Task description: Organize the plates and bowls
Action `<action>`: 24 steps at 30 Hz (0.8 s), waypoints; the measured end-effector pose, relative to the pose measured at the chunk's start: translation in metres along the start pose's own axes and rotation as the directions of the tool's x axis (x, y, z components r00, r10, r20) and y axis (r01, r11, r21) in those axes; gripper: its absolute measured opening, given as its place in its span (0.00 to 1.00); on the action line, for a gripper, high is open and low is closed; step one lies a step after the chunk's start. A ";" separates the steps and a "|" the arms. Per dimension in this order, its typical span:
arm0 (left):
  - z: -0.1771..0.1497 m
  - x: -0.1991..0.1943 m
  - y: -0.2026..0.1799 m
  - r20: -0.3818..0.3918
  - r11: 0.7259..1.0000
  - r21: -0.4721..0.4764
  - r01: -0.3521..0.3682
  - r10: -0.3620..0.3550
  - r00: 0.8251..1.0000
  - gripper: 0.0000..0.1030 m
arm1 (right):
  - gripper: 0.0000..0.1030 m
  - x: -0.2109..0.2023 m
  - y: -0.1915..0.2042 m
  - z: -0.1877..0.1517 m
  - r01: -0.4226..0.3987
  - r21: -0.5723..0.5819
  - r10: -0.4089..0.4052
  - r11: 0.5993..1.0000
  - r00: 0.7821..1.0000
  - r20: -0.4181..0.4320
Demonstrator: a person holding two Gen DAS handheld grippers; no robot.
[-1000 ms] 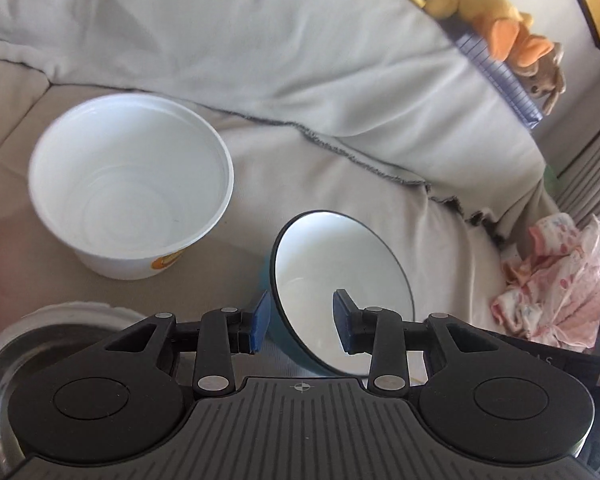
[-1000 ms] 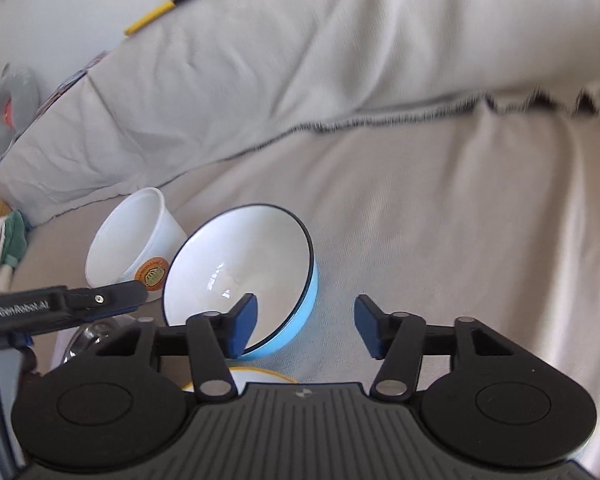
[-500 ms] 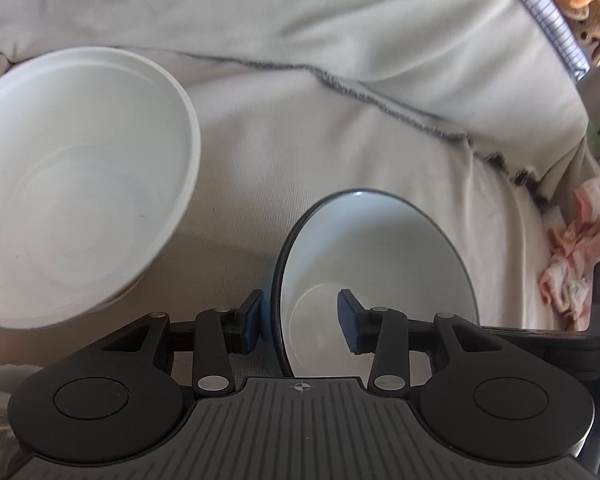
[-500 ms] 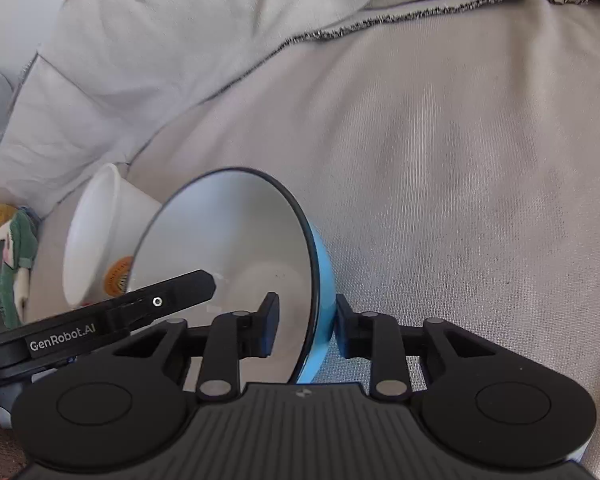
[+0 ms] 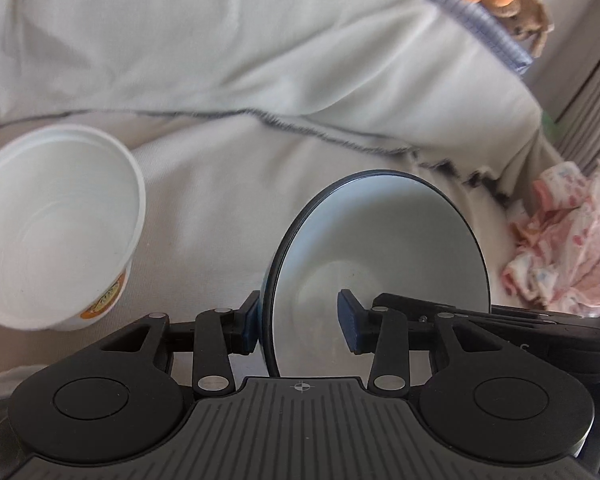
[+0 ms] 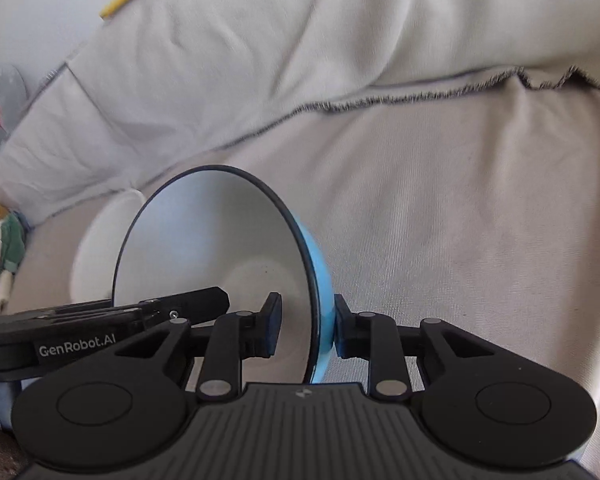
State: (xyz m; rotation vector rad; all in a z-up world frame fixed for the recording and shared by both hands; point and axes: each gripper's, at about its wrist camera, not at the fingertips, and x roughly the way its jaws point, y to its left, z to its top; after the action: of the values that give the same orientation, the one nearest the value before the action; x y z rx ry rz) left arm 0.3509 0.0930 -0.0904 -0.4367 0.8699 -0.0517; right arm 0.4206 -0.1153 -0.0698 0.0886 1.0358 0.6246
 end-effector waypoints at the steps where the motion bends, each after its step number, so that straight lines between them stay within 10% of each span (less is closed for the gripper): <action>1: -0.002 -0.011 -0.007 0.010 1.000 0.010 0.012 -0.012 1.000 0.42 | 0.25 -0.009 0.001 -0.001 -0.001 0.000 0.001 1.000 1.000 0.009; 11: -0.063 -0.046 -0.030 -0.097 0.993 -0.010 0.121 -0.122 0.988 0.42 | 0.26 -0.071 -0.003 -0.065 0.003 0.008 -0.003 1.000 0.999 -0.034; 24: -0.097 -0.025 -0.010 -0.142 0.997 -0.054 0.060 -0.068 0.987 0.42 | 0.25 -0.027 -0.017 -0.103 -0.001 0.049 0.005 0.999 0.996 -0.085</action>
State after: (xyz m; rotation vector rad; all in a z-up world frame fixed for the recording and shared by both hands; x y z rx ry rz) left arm 0.2638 0.0551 -0.1228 -0.5122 1.0009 -0.1223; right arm 0.3339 -0.1659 -0.1086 0.1066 1.1338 0.6099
